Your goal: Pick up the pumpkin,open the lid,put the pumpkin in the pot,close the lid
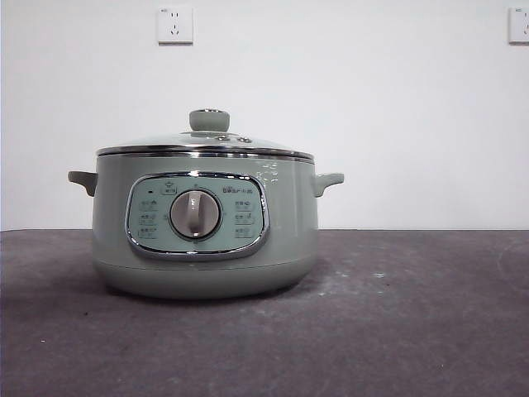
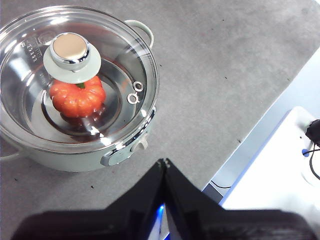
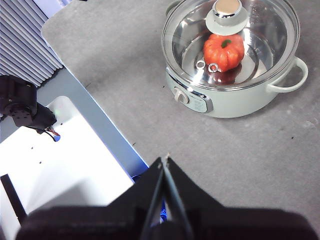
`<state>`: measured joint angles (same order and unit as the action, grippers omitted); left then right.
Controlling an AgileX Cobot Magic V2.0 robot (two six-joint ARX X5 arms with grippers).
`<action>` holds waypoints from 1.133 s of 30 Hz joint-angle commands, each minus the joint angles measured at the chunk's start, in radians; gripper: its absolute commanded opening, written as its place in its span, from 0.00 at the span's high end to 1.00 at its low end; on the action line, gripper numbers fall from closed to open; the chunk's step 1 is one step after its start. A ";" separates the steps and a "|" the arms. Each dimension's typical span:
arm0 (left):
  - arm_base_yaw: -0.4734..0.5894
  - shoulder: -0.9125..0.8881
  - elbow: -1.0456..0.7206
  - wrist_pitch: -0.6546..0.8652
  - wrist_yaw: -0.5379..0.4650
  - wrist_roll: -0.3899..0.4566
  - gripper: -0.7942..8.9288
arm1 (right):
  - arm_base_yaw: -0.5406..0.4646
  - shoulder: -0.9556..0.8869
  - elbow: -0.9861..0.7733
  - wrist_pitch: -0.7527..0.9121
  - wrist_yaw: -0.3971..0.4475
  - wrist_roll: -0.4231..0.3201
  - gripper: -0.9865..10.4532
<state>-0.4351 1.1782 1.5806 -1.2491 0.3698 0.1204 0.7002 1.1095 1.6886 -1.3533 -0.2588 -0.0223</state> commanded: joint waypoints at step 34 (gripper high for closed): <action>0.446 -0.785 -0.931 0.990 -0.143 0.038 0.92 | 0.001 -0.061 0.001 -0.013 0.003 -0.002 0.91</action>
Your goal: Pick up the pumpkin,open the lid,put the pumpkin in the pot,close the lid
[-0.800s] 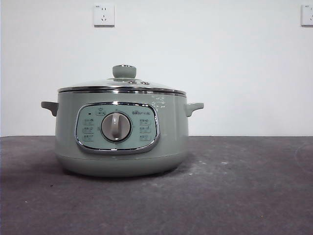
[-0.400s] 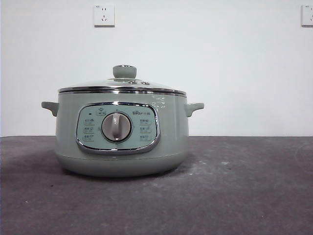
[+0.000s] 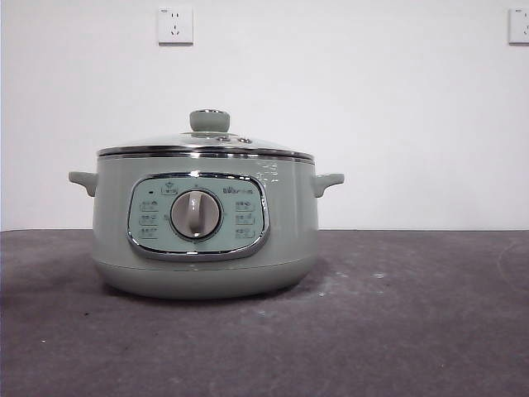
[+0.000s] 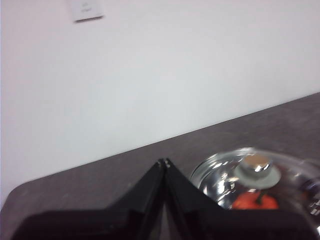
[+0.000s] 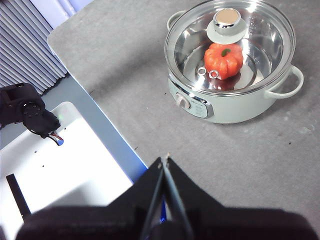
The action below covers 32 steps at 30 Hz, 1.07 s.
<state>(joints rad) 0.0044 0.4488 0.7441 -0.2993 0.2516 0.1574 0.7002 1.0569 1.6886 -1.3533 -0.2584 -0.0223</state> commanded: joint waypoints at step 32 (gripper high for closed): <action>0.010 -0.415 -0.742 0.161 -0.128 -0.087 0.92 | 0.001 -0.142 0.001 -0.013 0.002 -0.002 0.91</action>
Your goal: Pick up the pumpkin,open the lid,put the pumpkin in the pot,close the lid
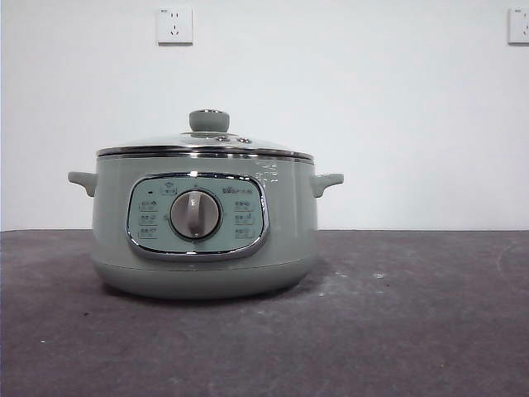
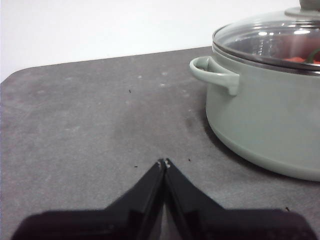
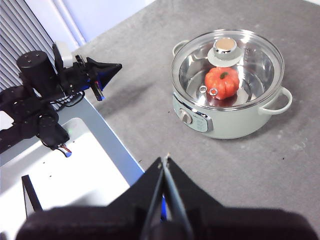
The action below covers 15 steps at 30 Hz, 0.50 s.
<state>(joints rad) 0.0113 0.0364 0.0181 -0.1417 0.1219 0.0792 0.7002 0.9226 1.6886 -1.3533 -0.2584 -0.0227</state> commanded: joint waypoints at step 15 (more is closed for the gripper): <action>0.003 -0.002 -0.016 -0.031 0.011 -0.008 0.92 | 0.001 -0.035 0.001 -0.013 0.002 -0.001 0.91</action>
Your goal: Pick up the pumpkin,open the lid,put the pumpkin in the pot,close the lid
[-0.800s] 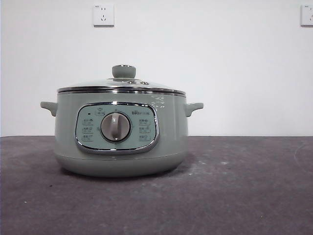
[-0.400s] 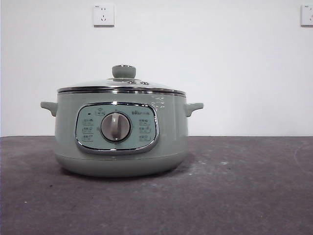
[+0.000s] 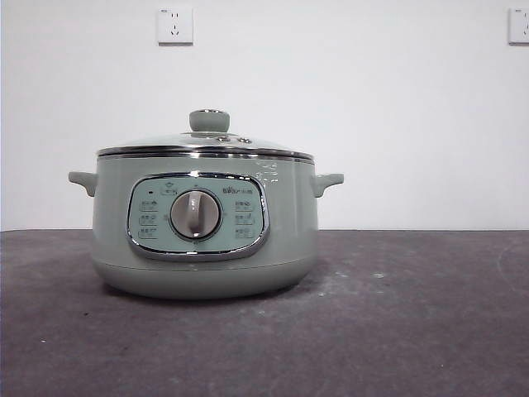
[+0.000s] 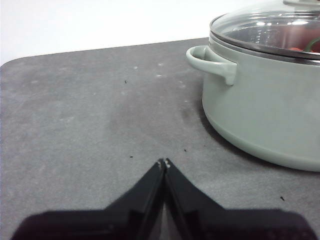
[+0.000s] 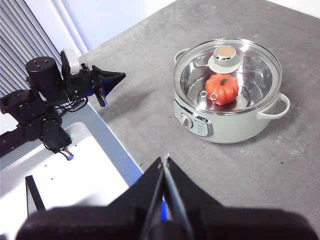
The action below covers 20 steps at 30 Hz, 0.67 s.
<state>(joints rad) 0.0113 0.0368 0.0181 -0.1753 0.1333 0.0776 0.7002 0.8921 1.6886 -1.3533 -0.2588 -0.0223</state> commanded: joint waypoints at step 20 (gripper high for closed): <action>0.003 -0.002 -0.016 0.002 -0.001 -0.006 0.92 | -0.165 -0.068 -0.017 0.057 -0.008 -0.113 0.91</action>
<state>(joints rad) 0.0113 0.0368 0.0181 -0.1753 0.1329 0.0776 0.5671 0.8413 1.6802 -1.3197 -0.2630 -0.0994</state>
